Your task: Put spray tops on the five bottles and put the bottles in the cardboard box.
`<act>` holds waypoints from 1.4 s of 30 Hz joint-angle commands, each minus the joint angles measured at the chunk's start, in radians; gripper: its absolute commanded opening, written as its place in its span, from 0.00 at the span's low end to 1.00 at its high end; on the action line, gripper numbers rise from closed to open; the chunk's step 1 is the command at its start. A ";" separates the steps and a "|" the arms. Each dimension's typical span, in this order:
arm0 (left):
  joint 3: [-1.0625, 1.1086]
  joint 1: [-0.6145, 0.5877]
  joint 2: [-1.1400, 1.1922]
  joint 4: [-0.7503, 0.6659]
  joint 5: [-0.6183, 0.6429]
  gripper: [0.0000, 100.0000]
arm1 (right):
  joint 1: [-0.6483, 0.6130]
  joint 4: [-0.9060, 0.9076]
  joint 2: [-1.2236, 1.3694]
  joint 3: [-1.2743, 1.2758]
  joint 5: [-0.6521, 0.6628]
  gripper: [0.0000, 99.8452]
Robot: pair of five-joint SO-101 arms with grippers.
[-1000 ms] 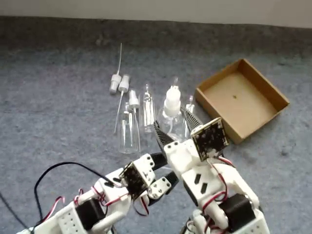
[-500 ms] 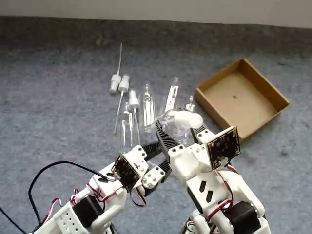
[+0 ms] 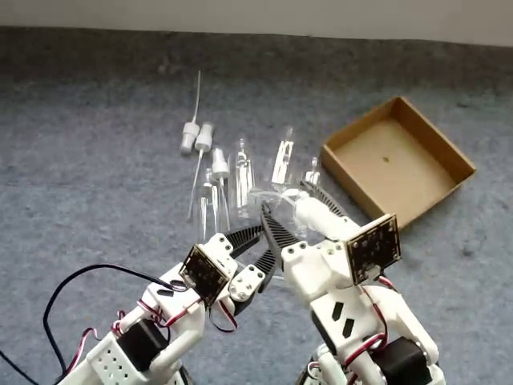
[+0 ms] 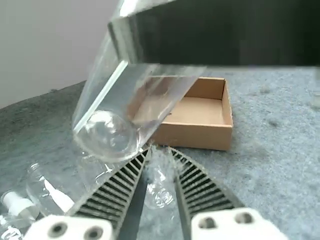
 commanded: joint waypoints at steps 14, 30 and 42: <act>0.021 -0.042 -0.007 0.110 0.002 0.01 | 0.453 -0.226 0.476 -0.170 0.068 0.07; 0.021 -0.093 -0.007 0.126 0.003 0.01 | 0.647 -0.450 1.201 -0.562 0.068 0.07; 0.021 -0.094 -0.007 0.146 0.003 0.01 | 0.673 -0.450 1.710 -0.978 0.068 0.07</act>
